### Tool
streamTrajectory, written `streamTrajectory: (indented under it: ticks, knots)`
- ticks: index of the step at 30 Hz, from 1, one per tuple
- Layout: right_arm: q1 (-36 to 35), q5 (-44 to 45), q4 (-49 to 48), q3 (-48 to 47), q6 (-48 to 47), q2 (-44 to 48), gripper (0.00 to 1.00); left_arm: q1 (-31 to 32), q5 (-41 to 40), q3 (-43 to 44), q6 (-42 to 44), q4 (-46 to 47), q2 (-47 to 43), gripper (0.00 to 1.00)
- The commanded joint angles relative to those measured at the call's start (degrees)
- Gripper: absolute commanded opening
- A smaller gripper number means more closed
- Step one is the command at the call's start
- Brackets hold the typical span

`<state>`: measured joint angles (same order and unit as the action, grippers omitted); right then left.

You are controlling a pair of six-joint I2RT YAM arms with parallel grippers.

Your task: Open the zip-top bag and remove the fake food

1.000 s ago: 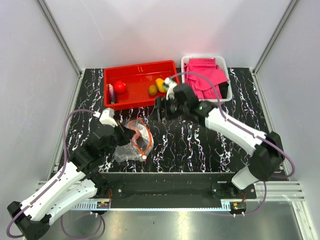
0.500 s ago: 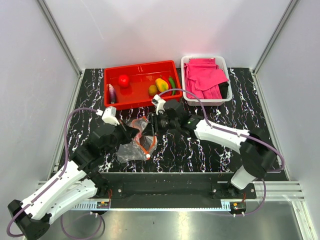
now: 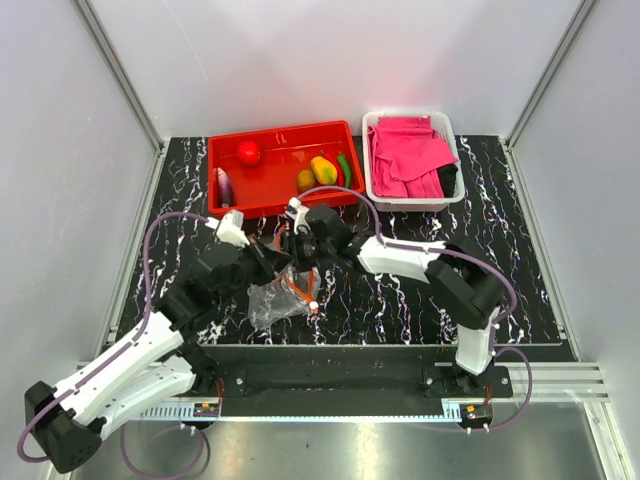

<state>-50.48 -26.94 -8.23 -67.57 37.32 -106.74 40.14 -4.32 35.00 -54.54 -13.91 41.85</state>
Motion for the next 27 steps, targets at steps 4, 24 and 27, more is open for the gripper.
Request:
streamTrajectory:
  ticks: [4, 24, 27]
  knots:
    - [-0.5, 7.6, -0.3, -6.9, -2.2, -5.6, 0.57, 0.9, 9.4, 1.6, -1.4, 5.6, 4.1, 0.00]
    - [-0.4, -2.5, -1.8, -2.9, -3.6, -2.7, 0.95, 2.4, 3.0, 10.7, 0.8, -5.8, 9.1, 0.04]
    - [-0.5, -1.6, 2.4, 0.8, -6.9, 1.2, 1.00, 2.6, 1.1, 10.3, 0.6, -6.5, 10.2, 0.06]
